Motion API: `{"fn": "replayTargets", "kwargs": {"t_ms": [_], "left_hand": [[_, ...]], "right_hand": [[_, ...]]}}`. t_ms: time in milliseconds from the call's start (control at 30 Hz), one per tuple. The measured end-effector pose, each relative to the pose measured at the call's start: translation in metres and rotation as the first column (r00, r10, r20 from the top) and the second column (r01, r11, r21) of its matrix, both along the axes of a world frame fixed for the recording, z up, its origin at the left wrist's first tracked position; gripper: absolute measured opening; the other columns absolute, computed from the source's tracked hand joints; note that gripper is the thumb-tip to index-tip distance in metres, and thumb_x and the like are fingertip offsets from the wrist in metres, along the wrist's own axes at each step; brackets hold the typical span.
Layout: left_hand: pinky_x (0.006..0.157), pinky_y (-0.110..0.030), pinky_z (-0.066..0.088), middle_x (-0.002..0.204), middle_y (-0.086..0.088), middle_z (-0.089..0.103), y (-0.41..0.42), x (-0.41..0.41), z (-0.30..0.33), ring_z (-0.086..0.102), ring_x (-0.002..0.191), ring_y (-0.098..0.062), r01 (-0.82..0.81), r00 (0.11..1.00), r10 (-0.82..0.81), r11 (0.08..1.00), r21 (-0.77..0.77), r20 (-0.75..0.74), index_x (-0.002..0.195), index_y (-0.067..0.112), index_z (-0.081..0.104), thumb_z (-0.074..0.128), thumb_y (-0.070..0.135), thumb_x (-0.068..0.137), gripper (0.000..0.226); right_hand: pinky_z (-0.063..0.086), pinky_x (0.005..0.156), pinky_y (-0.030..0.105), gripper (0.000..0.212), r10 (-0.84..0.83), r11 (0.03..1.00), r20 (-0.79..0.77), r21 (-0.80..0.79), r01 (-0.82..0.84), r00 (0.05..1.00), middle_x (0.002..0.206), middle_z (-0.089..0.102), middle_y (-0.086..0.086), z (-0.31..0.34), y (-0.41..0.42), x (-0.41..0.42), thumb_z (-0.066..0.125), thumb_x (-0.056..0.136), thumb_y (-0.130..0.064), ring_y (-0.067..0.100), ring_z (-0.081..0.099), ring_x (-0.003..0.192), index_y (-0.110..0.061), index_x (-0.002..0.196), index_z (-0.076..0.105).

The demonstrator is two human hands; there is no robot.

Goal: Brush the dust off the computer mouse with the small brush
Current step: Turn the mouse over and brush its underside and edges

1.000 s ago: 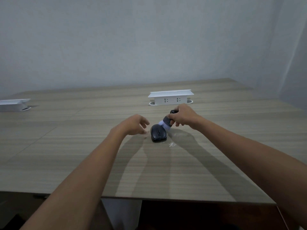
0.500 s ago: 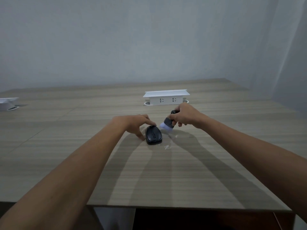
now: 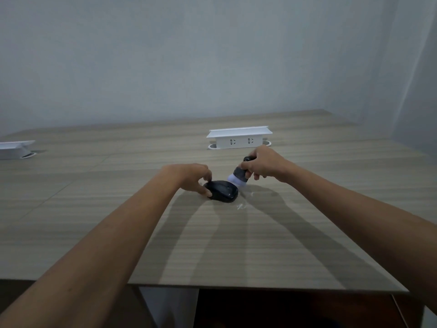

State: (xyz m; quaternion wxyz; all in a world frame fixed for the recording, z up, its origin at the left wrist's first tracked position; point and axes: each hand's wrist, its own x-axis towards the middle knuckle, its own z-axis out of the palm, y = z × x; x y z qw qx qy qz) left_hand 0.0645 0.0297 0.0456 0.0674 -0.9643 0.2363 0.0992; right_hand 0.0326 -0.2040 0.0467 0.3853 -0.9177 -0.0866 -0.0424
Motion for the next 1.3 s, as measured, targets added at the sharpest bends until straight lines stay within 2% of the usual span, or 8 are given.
{"fn": "replayTargets", "kwargs": {"t_ms": [167, 367, 567, 700, 833, 1033, 1200, 1300], "left_hand": [[0.106, -0.039, 0.044, 0.139, 0.003, 0.052, -0.002, -0.007, 0.001, 0.052, 0.125, -0.020, -0.023, 1.000, 0.023, 1.000, 0.017, 0.020, 0.137, 0.018, 0.054, 0.058, 0.060, 0.090, 0.063], [0.111, -0.034, 0.042, 0.144, 0.004, 0.056, -0.008, -0.010, 0.005, 0.053, 0.133, -0.015, -0.042, 0.997, 0.030, 0.984, -0.171, -0.073, 0.149, 0.021, 0.045, 0.066, 0.054, 0.088, 0.073], [0.104, -0.032, 0.048, 0.129, 0.003, 0.068, -0.008, -0.010, -0.002, 0.063, 0.120, -0.015, 0.011, 0.996, -0.032, 0.967, -0.255, -0.079, 0.136, 0.021, 0.060, 0.070, 0.037, 0.090, 0.050], [0.103, -0.032, 0.049, 0.125, 0.003, 0.070, -0.007, -0.009, -0.004, 0.064, 0.117, -0.015, 0.028, 0.995, -0.052, 0.961, -0.275, -0.081, 0.131, 0.018, 0.064, 0.070, 0.035, 0.090, 0.044], [0.104, -0.037, 0.049, 0.121, 0.003, 0.071, -0.011, -0.007, -0.003, 0.065, 0.114, -0.016, 0.029, 0.995, -0.052, 0.966, -0.258, -0.080, 0.127, 0.017, 0.066, 0.071, 0.037, 0.089, 0.043], [0.102, -0.036, 0.051, 0.119, 0.003, 0.073, -0.010, -0.007, -0.004, 0.067, 0.111, -0.016, 0.034, 0.996, -0.055, 0.962, -0.271, -0.068, 0.127, 0.019, 0.067, 0.073, 0.036, 0.088, 0.042], [0.102, -0.037, 0.051, 0.117, 0.004, 0.073, -0.008, -0.006, -0.006, 0.067, 0.110, -0.016, 0.029, 0.996, -0.052, 0.957, -0.289, -0.072, 0.124, 0.018, 0.068, 0.072, 0.037, 0.088, 0.041], [0.100, -0.036, 0.051, 0.116, 0.004, 0.074, -0.008, -0.005, -0.007, 0.067, 0.110, -0.016, 0.031, 0.996, -0.056, 0.954, -0.299, -0.075, 0.124, 0.018, 0.069, 0.072, 0.036, 0.088, 0.041]], "right_hand": [[0.038, 0.038, 0.017, 0.020, -0.004, 0.999, 0.015, 0.048, 0.003, 1.000, 0.061, 0.072, 0.003, 0.001, 0.002, -0.006, 0.060, 0.087, -0.012, 0.011, 0.061, 0.042, 0.000, 0.078, 0.073], [0.044, 0.038, 0.016, 0.022, 0.006, 0.989, 0.015, 0.146, -0.008, 1.000, 0.061, 0.075, 0.009, -0.005, 0.013, -0.013, 0.057, 0.084, -0.012, 0.016, 0.070, 0.046, -0.009, 0.064, 0.067], [0.043, 0.036, 0.017, 0.022, 0.019, 0.980, 0.004, 0.200, -0.019, 1.000, 0.056, 0.074, 0.010, -0.016, 0.022, -0.018, 0.057, 0.082, -0.015, 0.015, 0.066, 0.040, -0.009, 0.062, 0.061], [0.044, 0.036, 0.016, 0.026, 0.007, 0.992, 0.028, 0.123, -0.010, 1.000, 0.055, 0.073, 0.010, -0.021, 0.013, -0.021, 0.057, 0.079, -0.012, 0.014, 0.067, 0.040, -0.011, 0.053, 0.061], [0.047, 0.037, 0.017, 0.029, 0.001, 0.999, 0.030, -0.034, 0.000, 1.000, 0.056, 0.073, 0.016, -0.018, 0.007, -0.018, 0.056, 0.085, -0.005, 0.016, 0.068, 0.041, -0.004, 0.057, 0.062], [0.047, 0.039, 0.018, 0.024, 0.056, 0.991, 0.002, 0.125, -0.056, 0.998, 0.057, 0.074, 0.013, -0.014, 0.027, -0.020, 0.055, 0.084, -0.011, 0.019, 0.071, 0.044, -0.006, 0.061, 0.060], [0.049, 0.039, 0.018, 0.030, -0.017, 0.998, 0.000, -0.055, 0.017, 1.000, 0.059, 0.074, 0.017, -0.016, 0.007, -0.016, 0.057, 0.088, -0.007, 0.017, 0.068, 0.043, 0.004, 0.063, 0.070], [0.048, 0.039, 0.018, 0.027, -0.011, 1.000, 0.004, -0.014, 0.011, 1.000, 0.059, 0.074, 0.016, -0.016, 0.006, -0.016, 0.057, 0.087, -0.007, 0.017, 0.069, 0.043, -0.002, 0.062, 0.068]]}}
